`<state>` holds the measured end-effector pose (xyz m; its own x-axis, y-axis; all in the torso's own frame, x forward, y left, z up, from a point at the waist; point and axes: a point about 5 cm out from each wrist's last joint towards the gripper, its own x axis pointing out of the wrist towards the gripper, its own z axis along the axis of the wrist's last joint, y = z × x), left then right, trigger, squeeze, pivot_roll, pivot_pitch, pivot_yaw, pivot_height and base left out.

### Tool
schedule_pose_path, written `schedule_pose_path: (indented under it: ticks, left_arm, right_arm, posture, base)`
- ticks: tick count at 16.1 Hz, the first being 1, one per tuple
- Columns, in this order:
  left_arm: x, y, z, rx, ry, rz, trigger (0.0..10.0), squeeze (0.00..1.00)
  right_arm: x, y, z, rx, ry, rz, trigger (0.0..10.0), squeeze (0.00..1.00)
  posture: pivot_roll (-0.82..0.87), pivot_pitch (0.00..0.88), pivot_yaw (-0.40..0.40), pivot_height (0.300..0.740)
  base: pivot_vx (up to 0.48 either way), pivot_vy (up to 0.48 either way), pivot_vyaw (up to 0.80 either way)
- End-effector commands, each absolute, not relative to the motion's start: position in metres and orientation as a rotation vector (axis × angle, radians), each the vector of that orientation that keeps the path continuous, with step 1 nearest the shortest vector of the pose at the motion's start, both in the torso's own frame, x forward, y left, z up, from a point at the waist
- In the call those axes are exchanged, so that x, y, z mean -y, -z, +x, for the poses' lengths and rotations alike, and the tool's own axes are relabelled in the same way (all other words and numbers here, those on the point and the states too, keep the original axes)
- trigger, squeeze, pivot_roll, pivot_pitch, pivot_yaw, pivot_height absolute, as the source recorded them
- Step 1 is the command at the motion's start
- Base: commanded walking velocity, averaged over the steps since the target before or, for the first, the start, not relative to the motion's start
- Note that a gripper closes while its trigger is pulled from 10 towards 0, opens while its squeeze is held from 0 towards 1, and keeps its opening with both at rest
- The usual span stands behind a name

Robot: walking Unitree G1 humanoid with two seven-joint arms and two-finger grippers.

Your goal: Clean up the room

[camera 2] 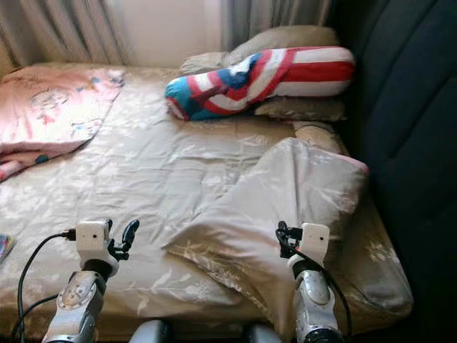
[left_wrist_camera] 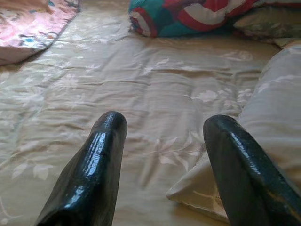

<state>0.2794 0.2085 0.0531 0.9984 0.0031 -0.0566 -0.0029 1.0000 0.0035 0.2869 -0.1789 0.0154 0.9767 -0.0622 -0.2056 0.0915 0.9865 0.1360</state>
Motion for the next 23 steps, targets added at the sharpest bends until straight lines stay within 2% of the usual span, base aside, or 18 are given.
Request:
schedule_pose_path:
  ticks: [1, 9, 15, 23]
  left_arm:
    - [-0.205, -0.054, 0.279, -0.054, 0.018, 0.002, 10.0, 0.0]
    - [-0.206, -0.053, 0.277, -0.065, 0.03, 0.002, 10.0, 0.0]
    - [-0.207, -0.054, 0.278, -0.064, 0.035, 0.011, 10.0, 0.0]
    - [-0.207, -0.053, 0.277, -0.065, 0.028, 0.015, 10.0, 0.0]
  right_arm:
    - [0.182, -0.012, 0.284, -0.219, 0.102, 0.156, 10.0, 0.0]
    - [0.188, -0.005, 0.28, -0.261, 0.18, 0.208, 10.0, 0.0]
    - [0.212, 0.002, 0.274, -0.309, 0.422, 0.318, 10.0, 0.0]
    - [0.205, 0.0, 0.278, -0.315, 0.372, 0.276, 10.0, 0.0]
  posture:
    - [0.01, 0.097, -0.03, 0.657]
    - [0.01, 0.082, -0.022, 0.657]
    - [0.02, 0.079, -0.019, 0.657]
    - [0.02, 0.088, -0.028, 0.657]
  base:
    - [0.0, 0.0, 0.0]
    - [0.0, 0.0, 0.0]
    - [0.0, 0.0, 0.0]
    - [0.261, 0.0, 0.0]
